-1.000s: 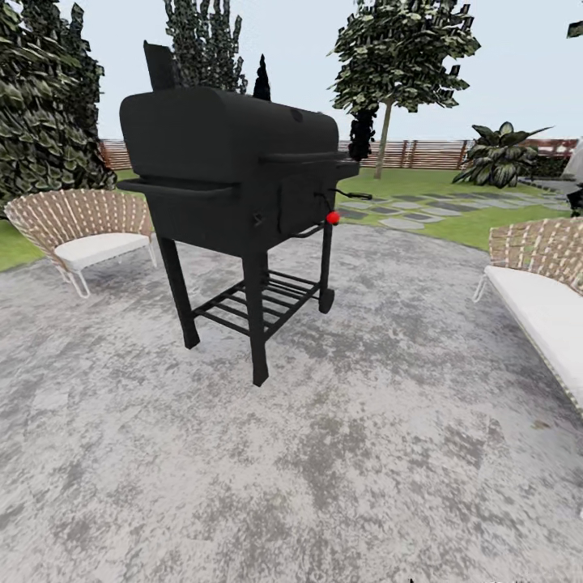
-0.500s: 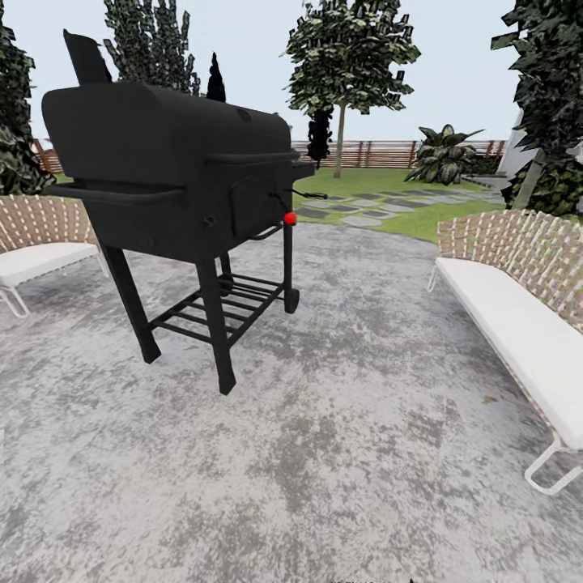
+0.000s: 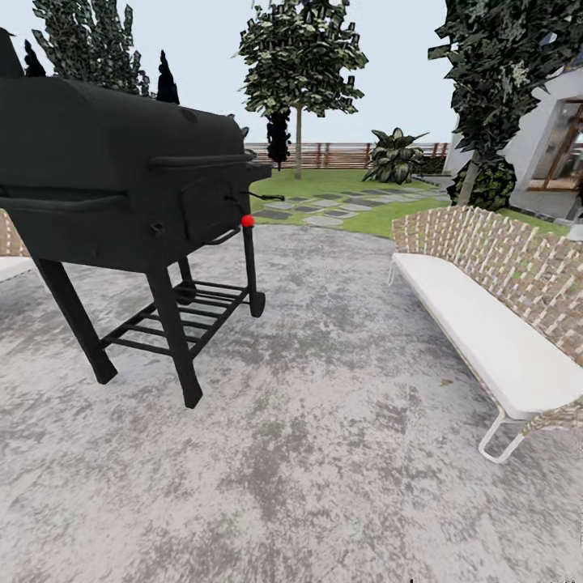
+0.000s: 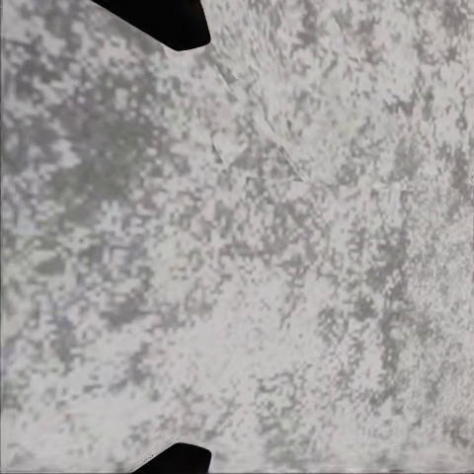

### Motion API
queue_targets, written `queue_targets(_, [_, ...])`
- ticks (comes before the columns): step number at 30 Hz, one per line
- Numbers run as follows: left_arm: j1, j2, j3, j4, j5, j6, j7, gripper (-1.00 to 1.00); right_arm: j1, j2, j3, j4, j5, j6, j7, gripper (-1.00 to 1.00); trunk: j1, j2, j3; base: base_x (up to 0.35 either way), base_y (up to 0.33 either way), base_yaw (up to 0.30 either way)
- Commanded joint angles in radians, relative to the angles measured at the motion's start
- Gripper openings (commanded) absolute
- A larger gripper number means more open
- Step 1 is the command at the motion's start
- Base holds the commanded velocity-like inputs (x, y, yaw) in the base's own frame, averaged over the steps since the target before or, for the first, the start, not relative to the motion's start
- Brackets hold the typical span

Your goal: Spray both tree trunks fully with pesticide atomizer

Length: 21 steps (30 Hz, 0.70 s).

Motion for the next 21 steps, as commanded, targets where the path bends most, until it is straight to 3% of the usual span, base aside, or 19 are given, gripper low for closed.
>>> queue_targets(1, [0.000, 0.000, 0.002, 0.001, 0.001, -0.003, 0.001, 1.00, -0.001, 0.000, -0.001, 0.001, 0.000, -0.003, 0.000, 1.00, 0.000, 0.000, 0.000, 0.293, 0.000, -0.300])
queue_targets(14, [0.000, 0.002, 0.002, 0.002, 0.000, -0.003, 0.001, 1.00, -0.001, 0.001, 0.003, 0.001, 0.001, -0.004, 0.000, 1.00, 0.000, 0.000, 0.008, 0.331, 0.000, -0.286])
queue_targets(21, [0.000, 0.002, 0.003, 0.002, 0.000, -0.003, 0.001, 1.00, -0.001, 0.002, 0.004, 0.002, 0.003, -0.004, 0.002, 1.00, 0.000, 0.000, 0.015, 0.338, 0.000, -0.108])
